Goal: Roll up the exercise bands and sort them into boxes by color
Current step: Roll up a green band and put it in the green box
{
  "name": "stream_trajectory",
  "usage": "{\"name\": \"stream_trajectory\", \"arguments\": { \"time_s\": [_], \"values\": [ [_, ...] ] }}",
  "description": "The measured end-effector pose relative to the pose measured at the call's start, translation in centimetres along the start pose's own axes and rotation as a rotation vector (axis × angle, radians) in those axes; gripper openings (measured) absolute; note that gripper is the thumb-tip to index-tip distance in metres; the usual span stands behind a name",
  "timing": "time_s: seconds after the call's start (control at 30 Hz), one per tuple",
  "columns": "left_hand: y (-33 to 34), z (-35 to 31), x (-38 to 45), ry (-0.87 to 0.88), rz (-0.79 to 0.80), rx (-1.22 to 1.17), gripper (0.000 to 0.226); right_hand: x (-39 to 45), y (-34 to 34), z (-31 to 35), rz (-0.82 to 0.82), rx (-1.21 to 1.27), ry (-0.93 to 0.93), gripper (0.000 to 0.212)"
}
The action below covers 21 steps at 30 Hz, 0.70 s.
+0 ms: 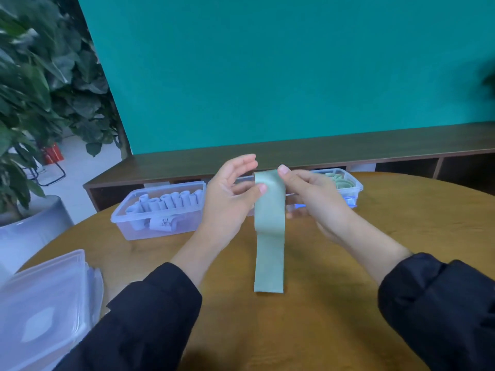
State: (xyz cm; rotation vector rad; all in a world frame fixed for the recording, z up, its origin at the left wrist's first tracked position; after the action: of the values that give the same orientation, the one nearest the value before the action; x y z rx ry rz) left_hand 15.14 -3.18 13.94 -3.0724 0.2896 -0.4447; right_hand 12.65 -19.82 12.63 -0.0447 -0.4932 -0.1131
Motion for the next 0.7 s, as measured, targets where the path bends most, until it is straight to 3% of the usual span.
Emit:
{"name": "stream_trajectory", "arguments": {
  "time_s": [0.17,0.3,0.53,0.7],
  "values": [
    [0.2,-4.5,-0.4,0.093,0.0,-0.002,0.06,1.8,-0.6,4.4,-0.051,0.012,-0.164,0.016],
    [-0.5,-6.4,0.6,0.019,-0.142,-0.015,0.056,2.4,-0.2,7.0,-0.007,0.053,-0.213,0.007],
    [-1.1,-9.3,1.6,-0.1,-0.114,0.022,0.008,2.0,-0.2,8.9,0.04,-0.022,-0.222,0.013],
    [-1.5,-10.5,0.4,-0.027,-0.176,0.055,0.011,0.8,0.0,10.8,0.034,-0.05,-0.278,0.005]
  ]
}}
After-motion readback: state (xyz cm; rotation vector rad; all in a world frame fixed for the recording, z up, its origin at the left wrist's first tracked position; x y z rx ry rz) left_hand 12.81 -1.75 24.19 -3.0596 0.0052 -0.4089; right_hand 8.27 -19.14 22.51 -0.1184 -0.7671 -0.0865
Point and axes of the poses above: each hand's wrist, its own x-axis towards the middle knuckle, its own y-axis out of the palm, z = x × y, the point moved 6 cm from there along x, towards the middle knuckle, and after that the axes turned 14 degrees about -y, right-handed, at the moved point
